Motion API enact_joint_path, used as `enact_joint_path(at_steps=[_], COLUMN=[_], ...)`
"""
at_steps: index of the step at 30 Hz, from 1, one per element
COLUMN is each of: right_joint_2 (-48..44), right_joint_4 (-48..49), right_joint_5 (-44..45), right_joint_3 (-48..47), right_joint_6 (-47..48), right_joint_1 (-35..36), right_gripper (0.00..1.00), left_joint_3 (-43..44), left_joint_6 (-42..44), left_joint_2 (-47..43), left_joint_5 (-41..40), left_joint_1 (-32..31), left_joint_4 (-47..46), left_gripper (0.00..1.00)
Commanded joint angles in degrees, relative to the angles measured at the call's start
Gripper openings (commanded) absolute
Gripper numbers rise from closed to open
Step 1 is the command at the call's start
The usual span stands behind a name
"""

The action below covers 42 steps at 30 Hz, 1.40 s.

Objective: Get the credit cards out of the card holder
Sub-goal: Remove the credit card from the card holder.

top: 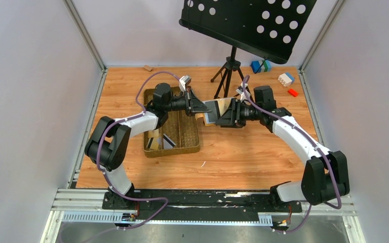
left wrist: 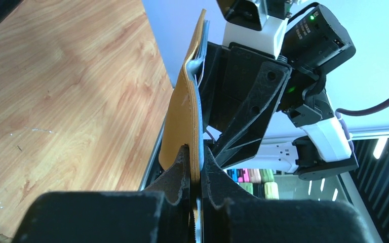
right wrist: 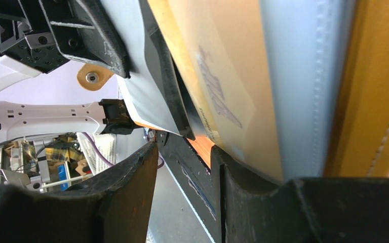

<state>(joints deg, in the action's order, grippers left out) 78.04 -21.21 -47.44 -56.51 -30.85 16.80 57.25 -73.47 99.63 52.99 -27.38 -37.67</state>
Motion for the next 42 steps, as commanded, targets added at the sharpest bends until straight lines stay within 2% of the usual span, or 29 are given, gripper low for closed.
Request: enact_joint_path(at_steps=[1,7,11,14,17,22,31,36,42], right_joint_2=[1.1,0.5,-1.5,-3.4,-4.6,-2.0,0.9,0.8,0.7], right_joint_4=[3.6,5.3,4.1,1.5,2.6,6.8,5.9,10.3,14.9], right_joint_5=[0.0,-1.0,-2.0,-1.3,-1.4,-1.3,-0.7,-3.7,-6.3], right_joint_3=[-0.9,-0.1,0.5,0.5,0.6,0.4,-0.8,0.0,0.7], right_joint_6=[-1.3,-3.5,-3.4,-2.0,-2.4,-6.0,-4.9,-7.3,-11.0], right_joint_1=[-0.4,-2.1,-3.9,-4.0,-4.3,-4.3,-4.3,-4.3,-4.2], right_gripper=[0.43,0.41,0.41,0.45,0.49,0.47,0.50,0.49,0.42], left_joint_3=[0.3,0.3,1.1,2.0,2.0,1.2,-0.3,-1.0,-1.0], left_joint_6=[-1.7,-2.2,1.6,4.6,5.4,0.3,-10.1,-16.8,-18.4], left_joint_2=[-1.8,-1.5,-1.6,-1.8,-1.7,-0.9,0.7,2.5,3.2], left_joint_5=[2.8,3.3,3.0,2.5,2.2,3.2,4.3,4.2,4.2], left_joint_1=[-0.3,-0.3,-0.3,-0.2,-0.4,-1.5,-1.6,-1.6,-2.0], left_joint_4=[-4.2,-4.7,1.3,6.6,7.5,0.1,-15.9,-25.2,-27.1], left_gripper=[0.00,0.00,0.00,0.00,0.00,0.00,0.00,0.00,0.00])
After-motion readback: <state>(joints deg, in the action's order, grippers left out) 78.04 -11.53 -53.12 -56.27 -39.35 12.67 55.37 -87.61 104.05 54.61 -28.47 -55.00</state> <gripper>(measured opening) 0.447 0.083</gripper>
